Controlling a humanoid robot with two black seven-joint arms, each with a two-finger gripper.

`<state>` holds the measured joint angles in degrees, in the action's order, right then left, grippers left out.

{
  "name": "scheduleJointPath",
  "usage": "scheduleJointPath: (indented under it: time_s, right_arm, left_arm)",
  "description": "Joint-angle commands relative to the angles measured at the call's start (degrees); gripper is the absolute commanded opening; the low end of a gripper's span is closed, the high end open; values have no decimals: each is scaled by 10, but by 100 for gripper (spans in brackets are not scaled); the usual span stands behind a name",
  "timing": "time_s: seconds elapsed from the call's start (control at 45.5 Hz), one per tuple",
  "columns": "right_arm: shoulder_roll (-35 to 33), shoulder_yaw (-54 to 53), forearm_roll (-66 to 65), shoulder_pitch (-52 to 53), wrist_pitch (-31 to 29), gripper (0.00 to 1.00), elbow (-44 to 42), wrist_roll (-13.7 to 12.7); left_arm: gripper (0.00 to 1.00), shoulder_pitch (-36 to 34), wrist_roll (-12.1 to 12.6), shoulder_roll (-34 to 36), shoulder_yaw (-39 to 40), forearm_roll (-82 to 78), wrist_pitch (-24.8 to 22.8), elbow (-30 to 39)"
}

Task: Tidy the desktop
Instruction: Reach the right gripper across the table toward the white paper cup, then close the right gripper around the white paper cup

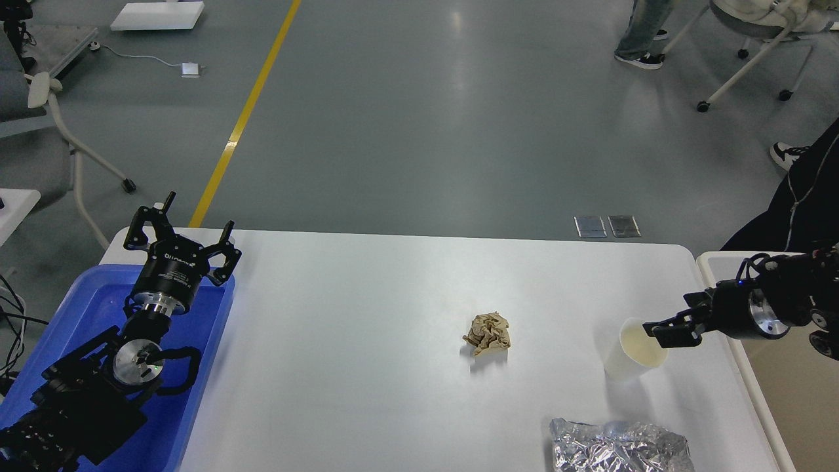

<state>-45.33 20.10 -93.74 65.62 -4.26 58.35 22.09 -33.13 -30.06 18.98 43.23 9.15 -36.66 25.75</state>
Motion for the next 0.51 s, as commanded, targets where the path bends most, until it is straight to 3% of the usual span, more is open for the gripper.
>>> scheduleJointPath:
  time_s: [0.0, 0.33, 0.484]
  right_arm:
    - [27, -1, -1, -30, 24, 99, -28, 0]
    - [56, 0, 23, -68, 39, 98, -96, 1]
    - [68, 5, 31, -81, 44, 91, -120, 3]
  left_arm:
    - [100, 0, 0, 0, 0, 0, 0, 0]
    - [100, 0, 0, 0, -1, 0, 0, 0]
    - [100, 0, 0, 0, 0, 0, 0, 0]
